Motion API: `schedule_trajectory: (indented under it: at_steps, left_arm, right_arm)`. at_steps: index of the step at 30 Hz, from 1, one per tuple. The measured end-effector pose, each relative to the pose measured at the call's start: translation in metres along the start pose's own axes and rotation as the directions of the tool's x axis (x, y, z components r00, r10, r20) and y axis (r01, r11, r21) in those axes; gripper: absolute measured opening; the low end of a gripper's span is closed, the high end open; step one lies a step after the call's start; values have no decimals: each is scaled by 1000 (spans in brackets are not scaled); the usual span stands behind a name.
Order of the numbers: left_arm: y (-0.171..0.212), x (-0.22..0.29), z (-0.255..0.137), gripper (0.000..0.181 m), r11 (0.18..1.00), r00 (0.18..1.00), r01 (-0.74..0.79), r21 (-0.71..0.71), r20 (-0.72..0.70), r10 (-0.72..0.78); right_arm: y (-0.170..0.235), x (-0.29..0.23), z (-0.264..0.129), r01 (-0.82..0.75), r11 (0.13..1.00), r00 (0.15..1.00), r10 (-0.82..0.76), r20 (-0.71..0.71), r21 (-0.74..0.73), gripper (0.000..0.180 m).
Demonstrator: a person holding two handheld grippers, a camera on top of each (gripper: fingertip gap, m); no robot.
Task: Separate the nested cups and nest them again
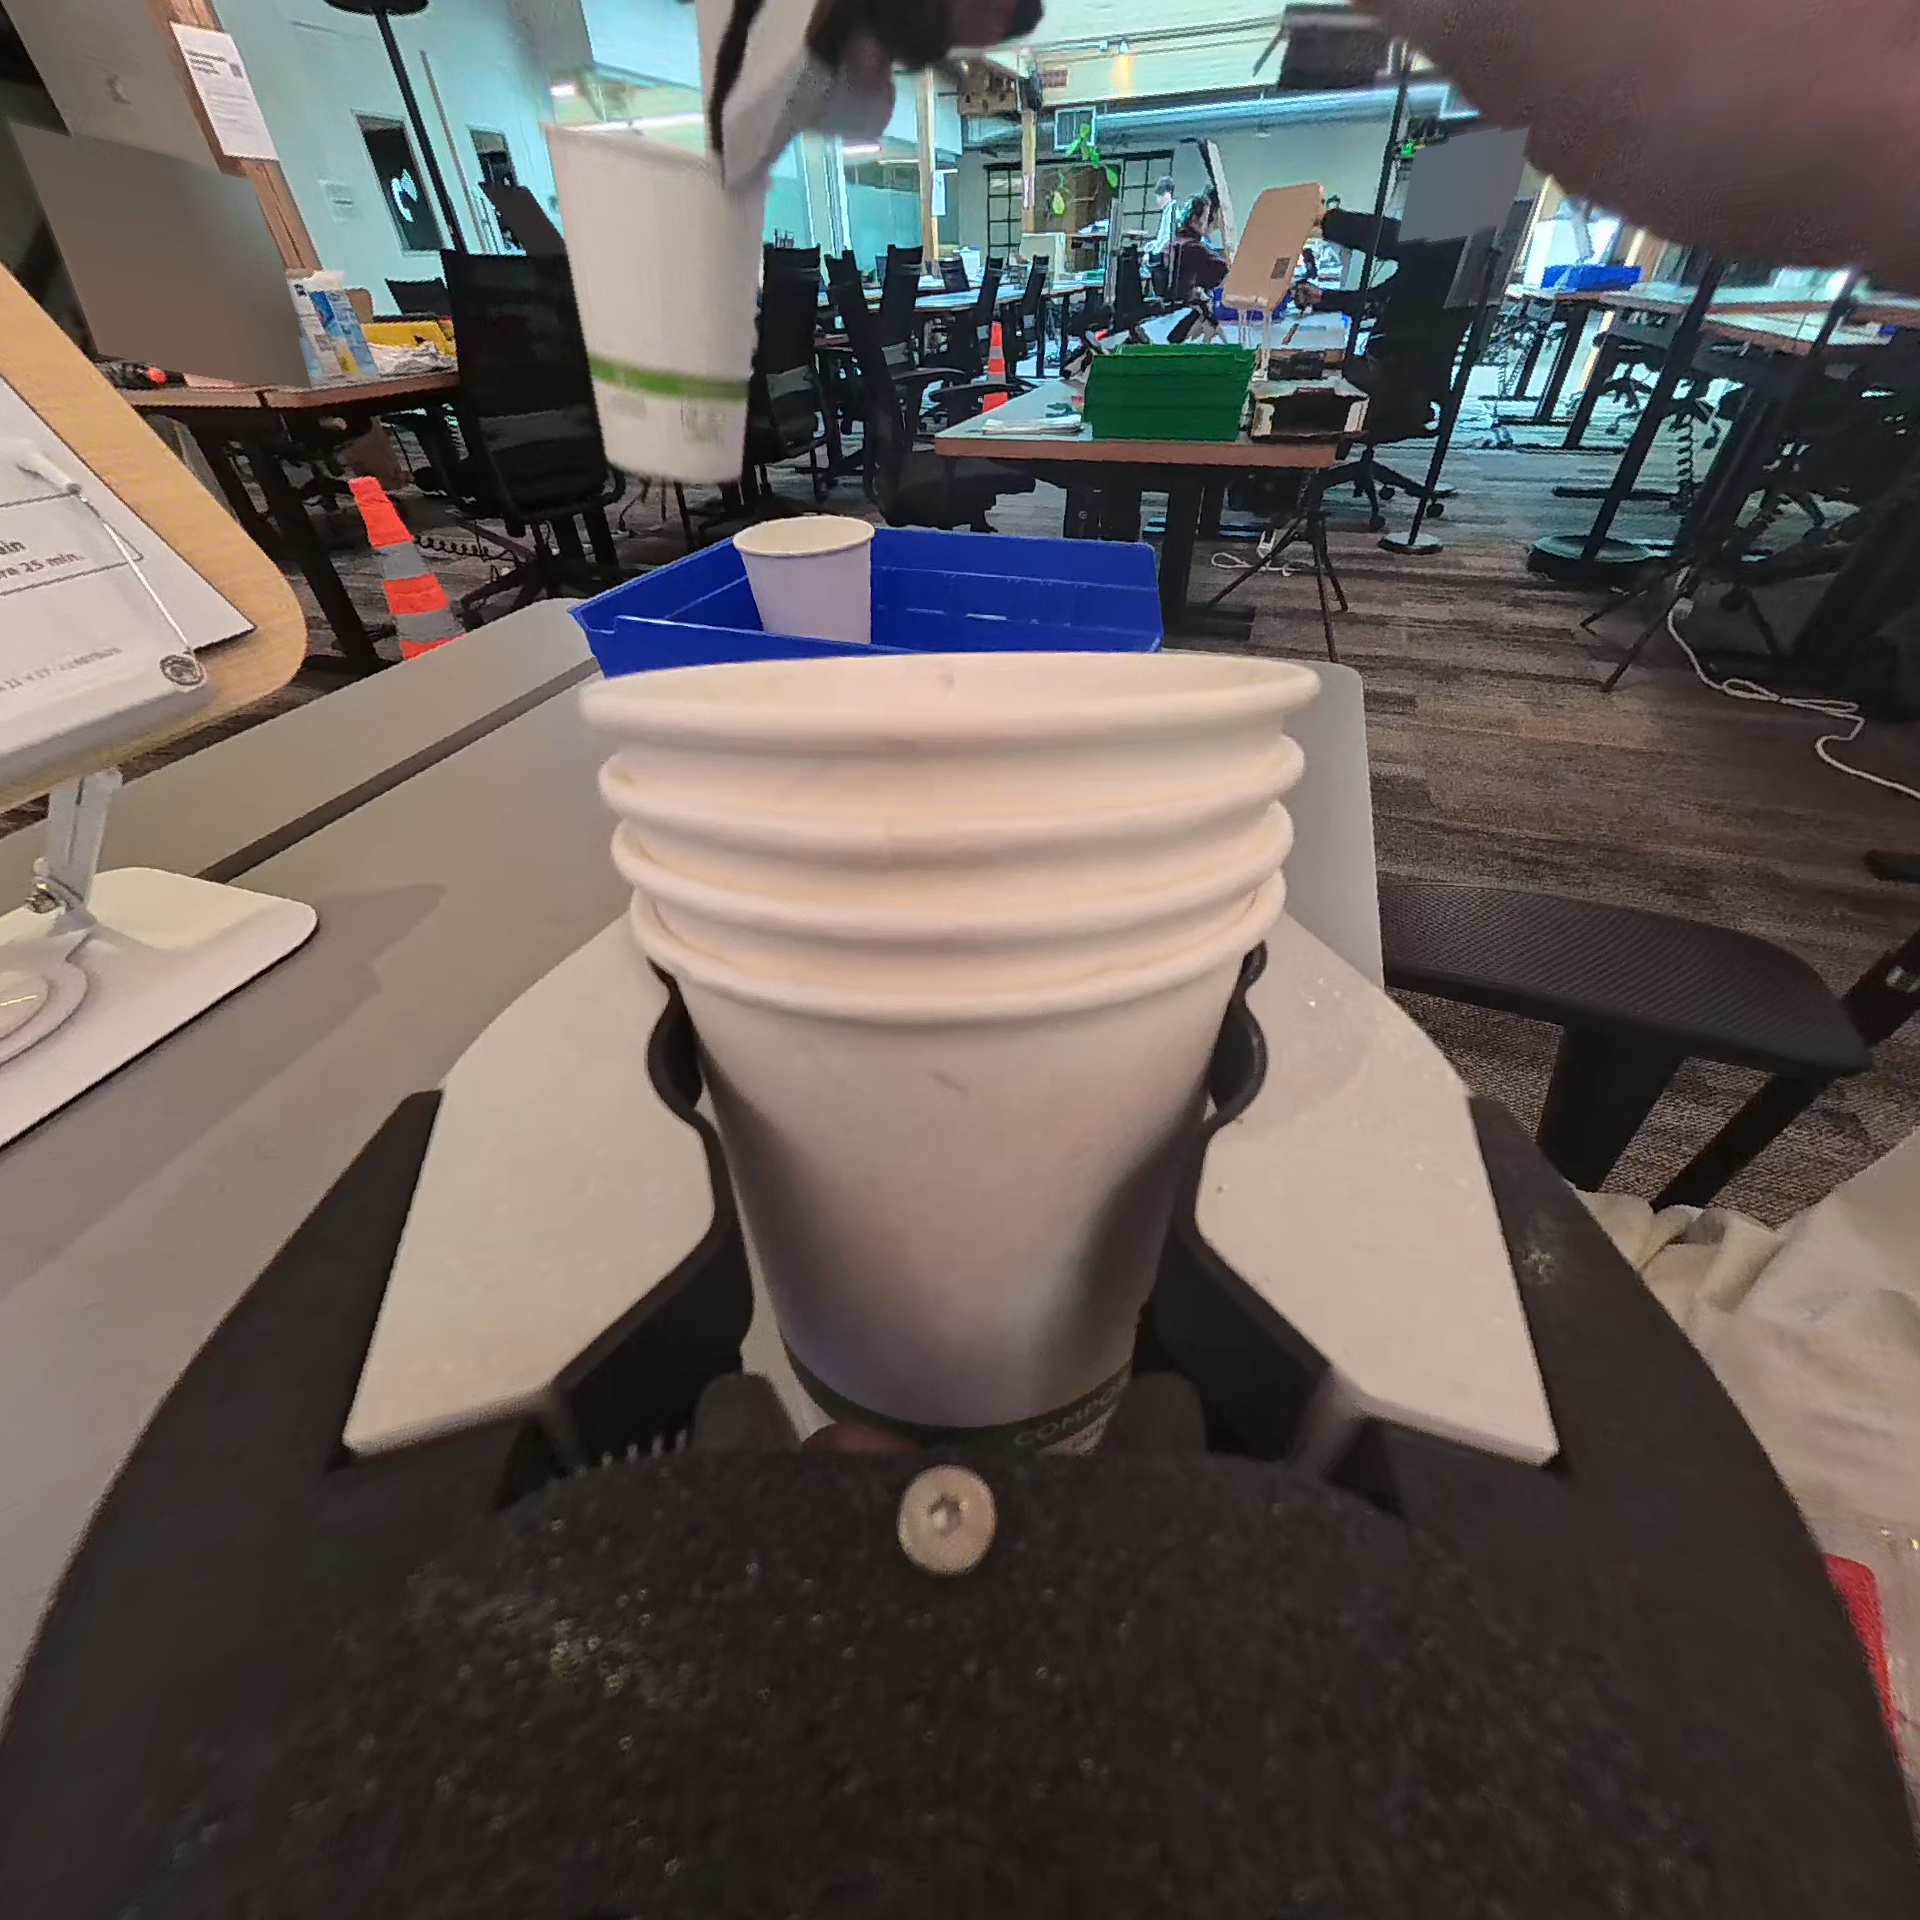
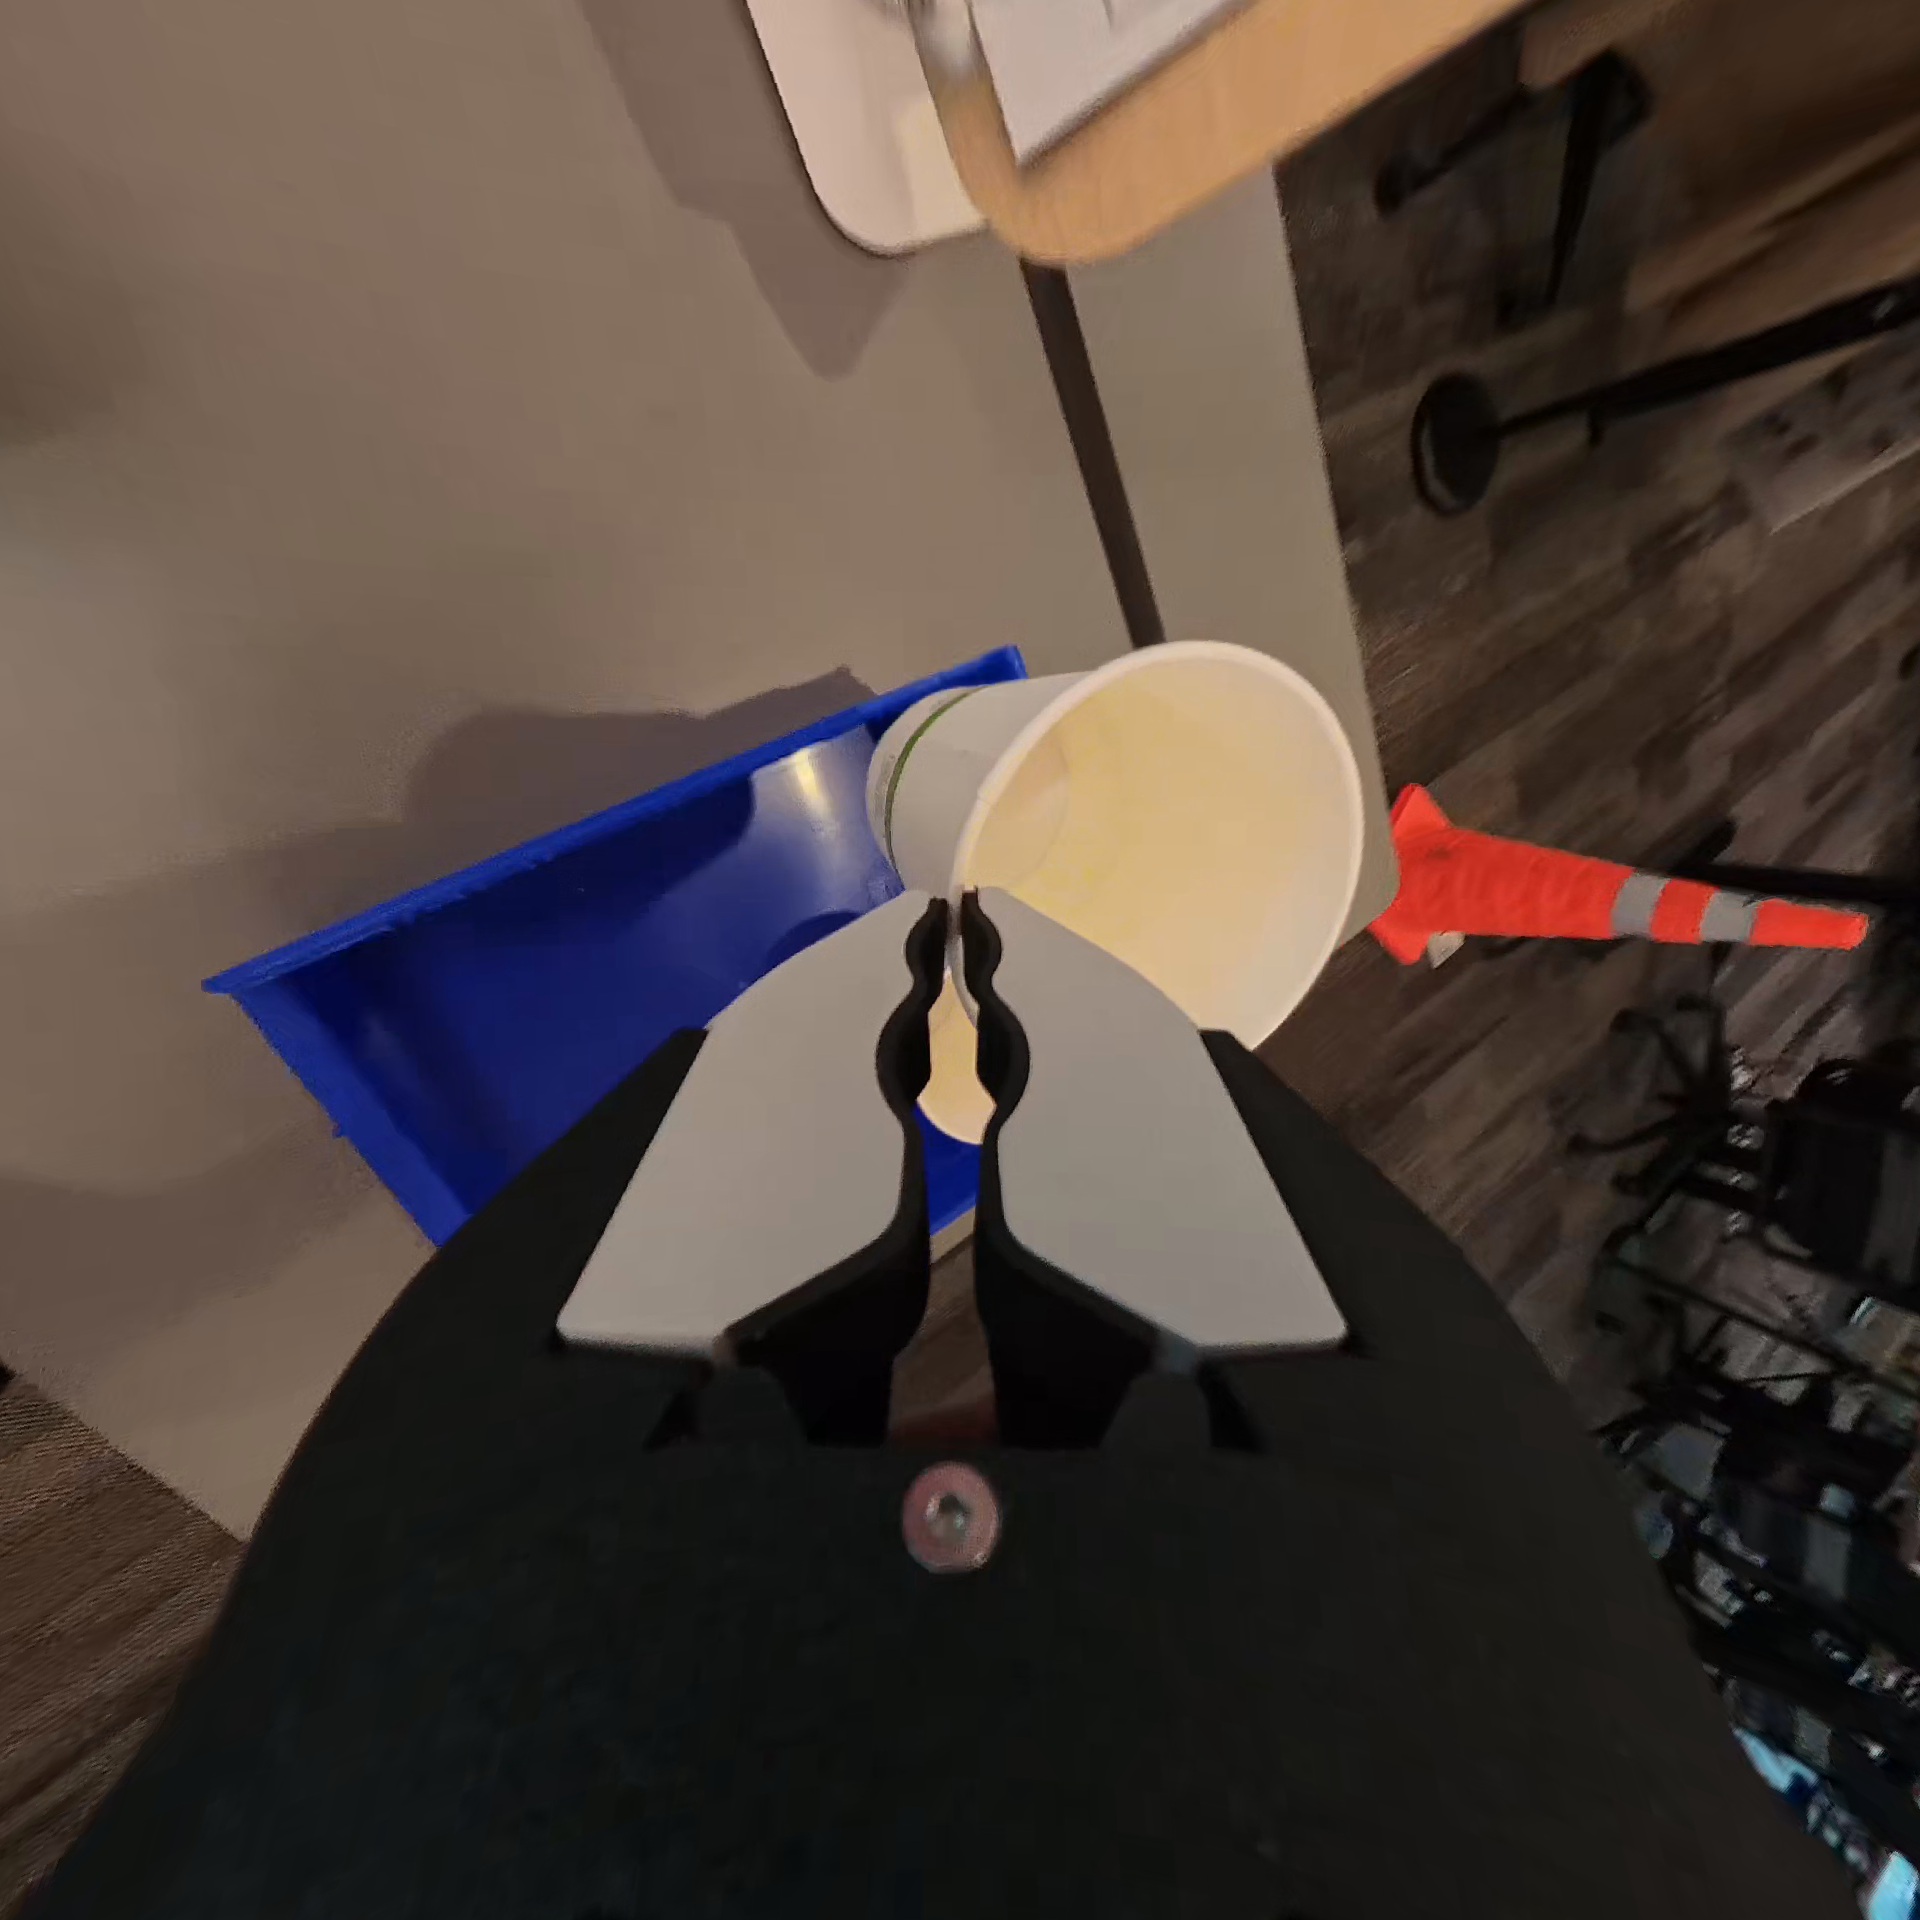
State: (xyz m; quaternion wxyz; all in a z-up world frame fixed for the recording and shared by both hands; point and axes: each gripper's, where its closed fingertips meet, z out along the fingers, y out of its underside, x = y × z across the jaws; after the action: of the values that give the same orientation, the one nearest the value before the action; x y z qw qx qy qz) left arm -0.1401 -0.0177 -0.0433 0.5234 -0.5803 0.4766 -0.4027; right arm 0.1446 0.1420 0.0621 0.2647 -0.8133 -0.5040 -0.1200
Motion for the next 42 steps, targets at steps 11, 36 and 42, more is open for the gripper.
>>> schedule_trajectory:
  at_steps: [11,36,42]
  left_arm:
    - [8,-8,3,98,1000,1000,19,-15,8,-19]
    - [14,-14,5,98,999,999,41,-21,15,-41]
    - [14,-12,5,98,999,999,38,-22,18,-37]
  right_arm:
    - [41,-24,115,-4,993,994,17,108,-119,3]
    - [-151,-244,-32,260,804,831,-468,299,535,19]
    - [-173,-315,-28,374,758,736,-593,326,535,16]
